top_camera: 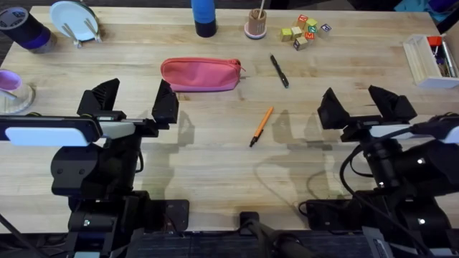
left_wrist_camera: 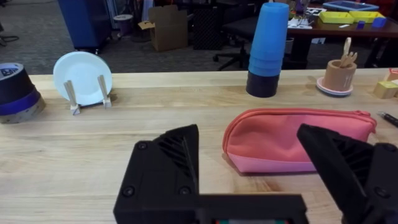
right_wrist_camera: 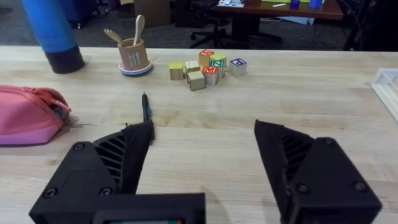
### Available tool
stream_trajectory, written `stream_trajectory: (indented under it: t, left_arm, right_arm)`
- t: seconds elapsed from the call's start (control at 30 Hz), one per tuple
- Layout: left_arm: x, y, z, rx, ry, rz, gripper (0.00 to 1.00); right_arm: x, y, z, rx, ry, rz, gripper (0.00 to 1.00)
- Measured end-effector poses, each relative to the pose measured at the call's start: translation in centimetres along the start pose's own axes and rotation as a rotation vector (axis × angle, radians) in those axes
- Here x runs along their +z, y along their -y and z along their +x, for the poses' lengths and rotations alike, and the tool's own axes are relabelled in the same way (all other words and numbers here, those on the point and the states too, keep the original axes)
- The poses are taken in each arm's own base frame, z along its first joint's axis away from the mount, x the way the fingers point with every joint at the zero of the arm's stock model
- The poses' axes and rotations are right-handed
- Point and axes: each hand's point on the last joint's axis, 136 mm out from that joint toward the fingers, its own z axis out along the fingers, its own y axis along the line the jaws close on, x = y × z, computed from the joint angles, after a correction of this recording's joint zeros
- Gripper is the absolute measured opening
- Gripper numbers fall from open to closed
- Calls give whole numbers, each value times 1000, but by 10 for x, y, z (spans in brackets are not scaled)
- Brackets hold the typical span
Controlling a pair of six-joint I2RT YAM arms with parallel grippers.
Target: Unzip the bag, pick up the pens from the table one at a time and place them inside, then zip the bag closed.
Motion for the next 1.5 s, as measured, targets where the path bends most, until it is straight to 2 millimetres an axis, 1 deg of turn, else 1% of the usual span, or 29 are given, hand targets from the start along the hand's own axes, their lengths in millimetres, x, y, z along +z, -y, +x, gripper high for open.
stream_trajectory:
  t: [0.3, 0.87, 0.97, 1.03, 1.13, 1.27, 1.37, 1.5]
  left_arm:
    - [0, 0, 0, 0, 0, 0, 993]
    - [0, -1, -7, 7, 25, -5, 993]
    - [-2, -4, -2, 8, -16, -23, 994]
    - [-5, -6, -2, 9, -48, -34, 994]
    - [-12, -9, -12, 11, -81, -53, 994]
    - [-18, -12, -34, 12, -86, -73, 994]
    - [-18, -14, -47, 12, -92, -80, 993]
    - [-12, -14, -55, 14, -130, -82, 993]
  right_arm:
    - [0, 0, 1, 0, -6, 0, 996]
    - [0, 1, 0, -1, -3, 8, 998]
    - [-1, 3, 2, 0, -15, 20, 997]
    - [-3, 7, 2, 0, -35, 38, 997]
    - [-8, 14, 0, -1, -79, 83, 997]
    - [-14, 22, -13, -8, -108, 130, 997]
    - [-16, 25, -24, -16, -128, 150, 997]
    - [-12, 28, -36, -25, -159, 163, 997]
